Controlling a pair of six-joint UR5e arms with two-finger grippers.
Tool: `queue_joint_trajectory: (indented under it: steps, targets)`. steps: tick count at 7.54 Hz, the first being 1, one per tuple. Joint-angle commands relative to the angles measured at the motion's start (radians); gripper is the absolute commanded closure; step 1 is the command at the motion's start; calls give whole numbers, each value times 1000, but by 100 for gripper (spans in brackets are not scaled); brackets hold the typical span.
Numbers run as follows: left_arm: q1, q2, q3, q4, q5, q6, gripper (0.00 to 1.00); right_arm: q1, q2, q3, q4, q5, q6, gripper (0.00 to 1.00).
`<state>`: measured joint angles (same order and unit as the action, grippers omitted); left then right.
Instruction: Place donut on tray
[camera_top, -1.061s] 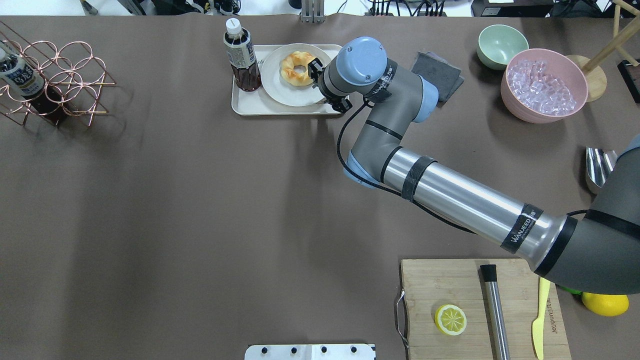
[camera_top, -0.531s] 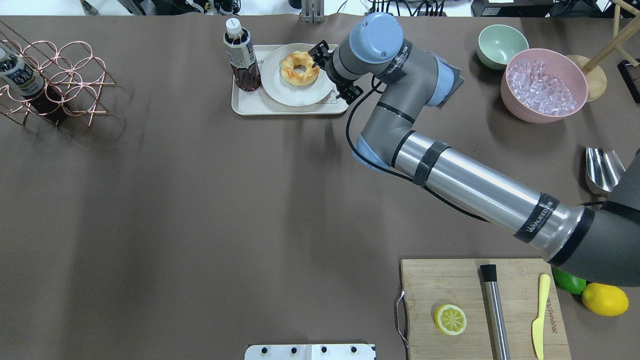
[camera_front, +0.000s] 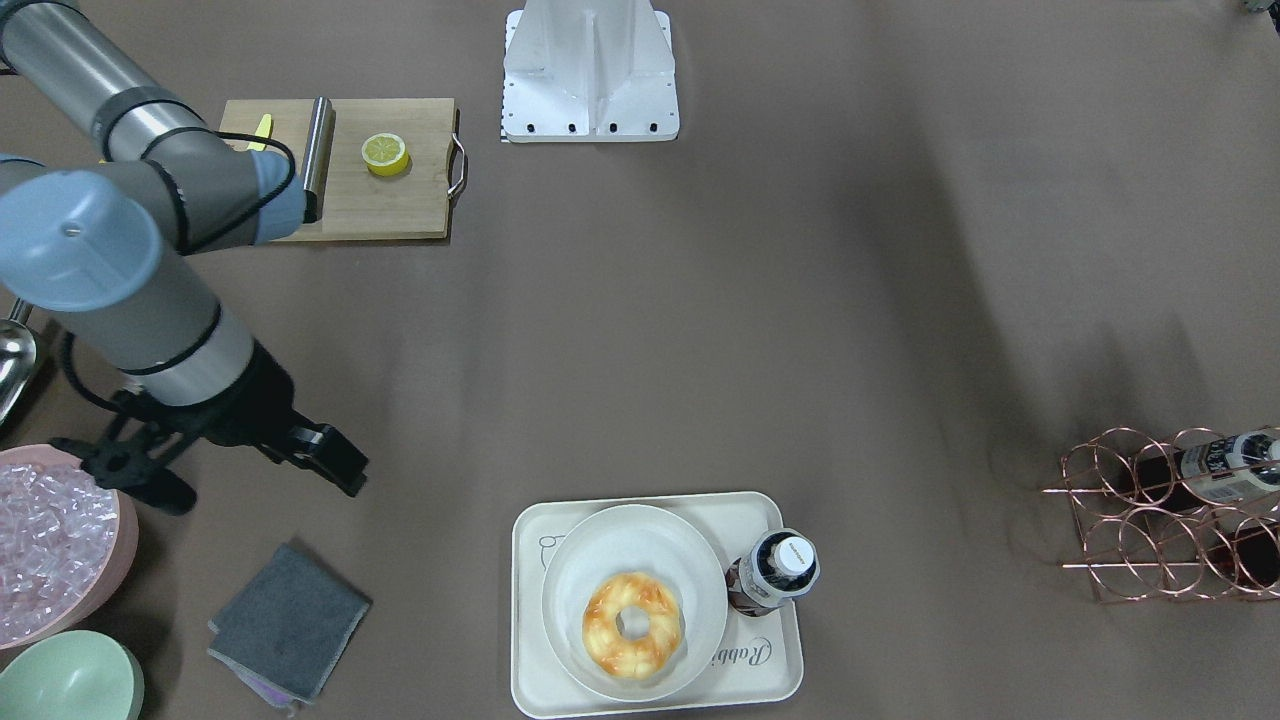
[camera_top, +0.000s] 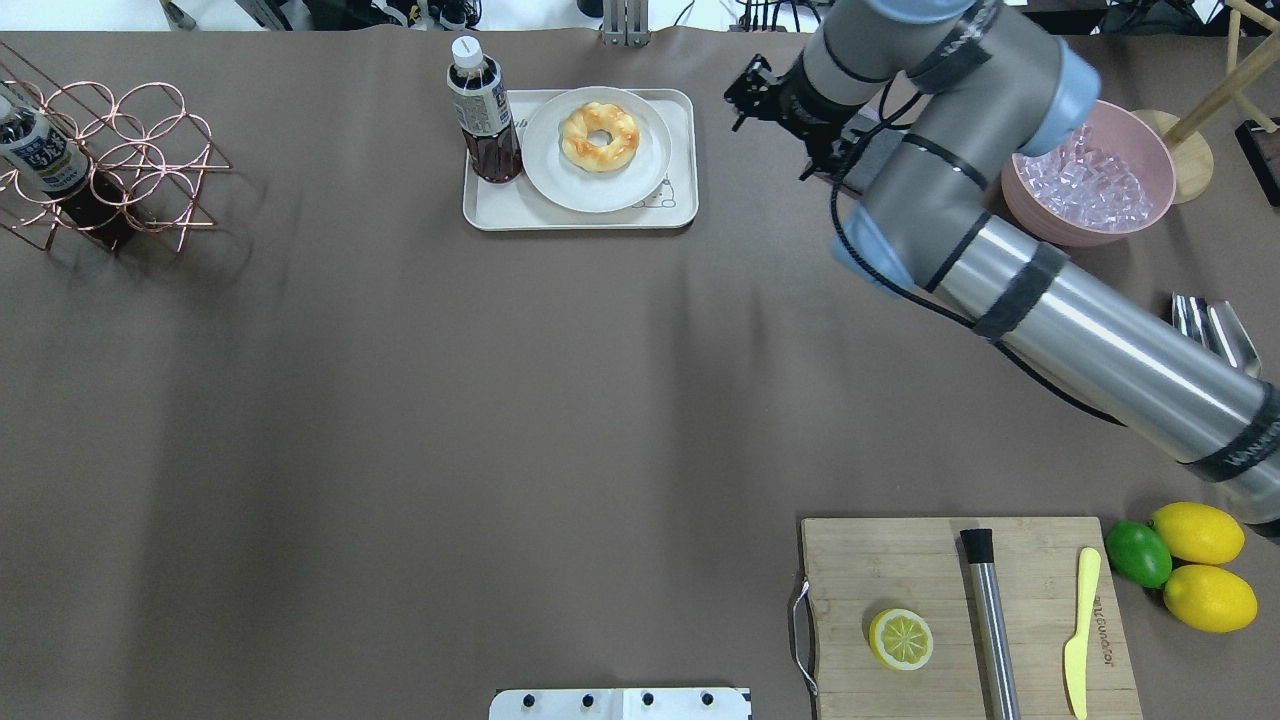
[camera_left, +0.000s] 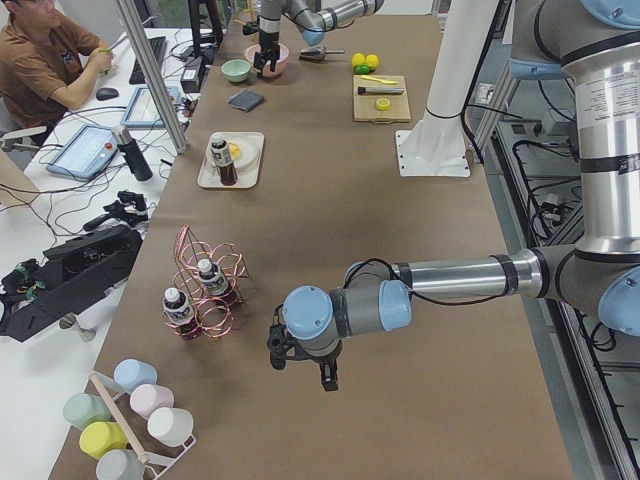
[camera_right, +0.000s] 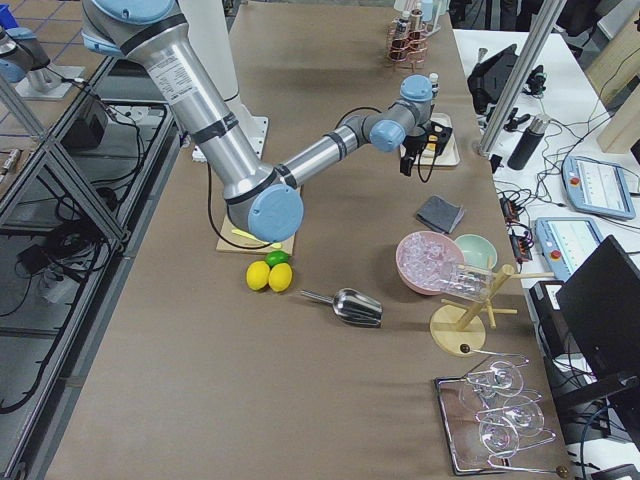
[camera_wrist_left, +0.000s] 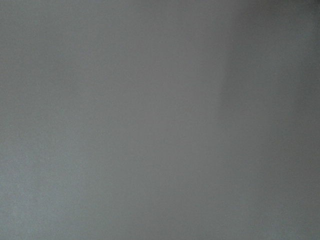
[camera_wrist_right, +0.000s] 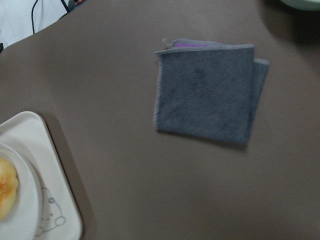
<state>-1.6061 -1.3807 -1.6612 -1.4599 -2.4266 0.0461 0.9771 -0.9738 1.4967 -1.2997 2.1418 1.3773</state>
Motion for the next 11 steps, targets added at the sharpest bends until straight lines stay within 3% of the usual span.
queue_joint_trajectory:
  steps: [1, 3, 5, 9, 11]
  targets:
    - [0, 8, -11, 1, 0, 1, 2, 205, -278, 147, -9, 175, -344, 0]
    - [5, 9, -11, 3, 0, 1, 2, 323, -472, 216, -12, 248, -566, 0]
    - [6, 5, -9, 1, 0, 1, 2, 409, -564, 168, -18, 248, -805, 0]
    - [6, -1, -8, 0, 1, 3, 2, 569, -602, -21, -18, 250, -1180, 0]
    - [6, -1, -9, -2, 0, 3, 2, 592, -617, -15, -18, 251, -1205, 0]
